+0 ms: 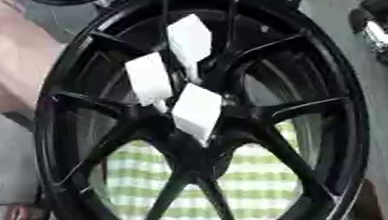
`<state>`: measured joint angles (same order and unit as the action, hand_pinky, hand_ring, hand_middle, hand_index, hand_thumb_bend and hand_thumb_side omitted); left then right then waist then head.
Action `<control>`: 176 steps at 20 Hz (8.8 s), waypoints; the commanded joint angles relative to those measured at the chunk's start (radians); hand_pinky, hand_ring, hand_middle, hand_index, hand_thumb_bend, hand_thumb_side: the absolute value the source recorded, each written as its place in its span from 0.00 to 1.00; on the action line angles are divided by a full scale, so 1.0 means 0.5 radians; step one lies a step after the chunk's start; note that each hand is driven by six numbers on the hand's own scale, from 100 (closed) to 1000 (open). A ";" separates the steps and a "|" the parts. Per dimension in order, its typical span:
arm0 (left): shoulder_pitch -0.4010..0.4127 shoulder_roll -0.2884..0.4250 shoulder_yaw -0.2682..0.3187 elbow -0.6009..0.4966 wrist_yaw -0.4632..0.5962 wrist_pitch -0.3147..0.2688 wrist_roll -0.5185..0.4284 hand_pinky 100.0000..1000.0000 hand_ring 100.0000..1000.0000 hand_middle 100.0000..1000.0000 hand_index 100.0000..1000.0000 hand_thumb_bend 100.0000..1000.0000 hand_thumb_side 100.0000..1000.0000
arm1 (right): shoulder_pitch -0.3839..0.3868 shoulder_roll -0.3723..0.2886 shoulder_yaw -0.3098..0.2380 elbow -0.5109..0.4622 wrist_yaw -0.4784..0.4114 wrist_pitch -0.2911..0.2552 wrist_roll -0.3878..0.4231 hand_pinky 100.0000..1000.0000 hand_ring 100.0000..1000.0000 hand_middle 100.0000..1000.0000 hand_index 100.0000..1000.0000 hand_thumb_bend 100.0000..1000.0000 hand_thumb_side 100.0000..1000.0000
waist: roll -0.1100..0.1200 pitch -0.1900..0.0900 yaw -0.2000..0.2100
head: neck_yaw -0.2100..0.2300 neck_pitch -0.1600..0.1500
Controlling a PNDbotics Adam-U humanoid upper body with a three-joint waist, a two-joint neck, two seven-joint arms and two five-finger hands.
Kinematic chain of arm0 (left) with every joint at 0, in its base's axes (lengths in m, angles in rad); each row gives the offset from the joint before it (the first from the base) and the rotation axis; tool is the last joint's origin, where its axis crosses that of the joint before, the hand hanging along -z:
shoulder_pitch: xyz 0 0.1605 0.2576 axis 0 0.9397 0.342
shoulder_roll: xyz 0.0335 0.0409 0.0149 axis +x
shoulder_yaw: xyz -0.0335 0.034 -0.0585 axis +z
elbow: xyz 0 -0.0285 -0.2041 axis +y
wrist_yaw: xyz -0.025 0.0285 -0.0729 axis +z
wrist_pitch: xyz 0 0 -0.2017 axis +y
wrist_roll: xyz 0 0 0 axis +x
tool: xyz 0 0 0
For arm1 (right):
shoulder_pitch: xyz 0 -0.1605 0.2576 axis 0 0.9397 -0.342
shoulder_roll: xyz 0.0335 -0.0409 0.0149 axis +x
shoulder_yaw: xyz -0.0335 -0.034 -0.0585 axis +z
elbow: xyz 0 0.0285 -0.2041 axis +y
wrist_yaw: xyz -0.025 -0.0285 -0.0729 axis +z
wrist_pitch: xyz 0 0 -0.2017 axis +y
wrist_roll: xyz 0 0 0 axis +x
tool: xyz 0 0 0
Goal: Pull the pin out of the wheel hub.
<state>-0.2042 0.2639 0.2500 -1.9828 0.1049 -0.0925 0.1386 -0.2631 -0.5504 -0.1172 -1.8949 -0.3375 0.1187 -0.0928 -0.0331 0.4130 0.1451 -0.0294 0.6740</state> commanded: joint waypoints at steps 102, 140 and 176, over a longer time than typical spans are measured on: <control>-1.718 1.081 -1.512 0.433 -0.355 -0.310 -2.091 0.90 0.82 0.81 0.86 0.00 0.12 | -0.077 -0.070 0.095 0.041 -0.034 0.047 0.136 0.90 0.79 0.56 0.63 0.25 0.20 | 0.165 -0.116 -0.258 | 0.122 -0.022; -1.743 1.129 -1.246 0.402 -0.414 -0.147 -2.091 0.87 0.79 0.77 0.89 0.31 0.65 | -0.068 -0.055 0.084 0.051 -0.067 0.050 0.147 0.90 0.79 0.56 0.63 0.25 0.20 | 0.160 -0.114 -0.233 | 0.102 -0.022; -1.799 1.061 -1.420 0.204 -0.674 0.977 -2.091 0.92 0.81 0.75 0.89 0.53 0.78 | -0.061 -0.030 0.075 0.060 -0.090 0.066 0.128 0.90 0.79 0.56 0.63 0.24 0.21 | 0.201 -0.153 -0.181 | 0.083 0.042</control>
<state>-1.0822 0.7755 -0.4702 -1.8591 -0.2505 0.3458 -0.8678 -0.2891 -0.5505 -0.0680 -1.8576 -0.3772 0.1511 -0.0269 0.0711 0.3691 0.0535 0.0142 0.6925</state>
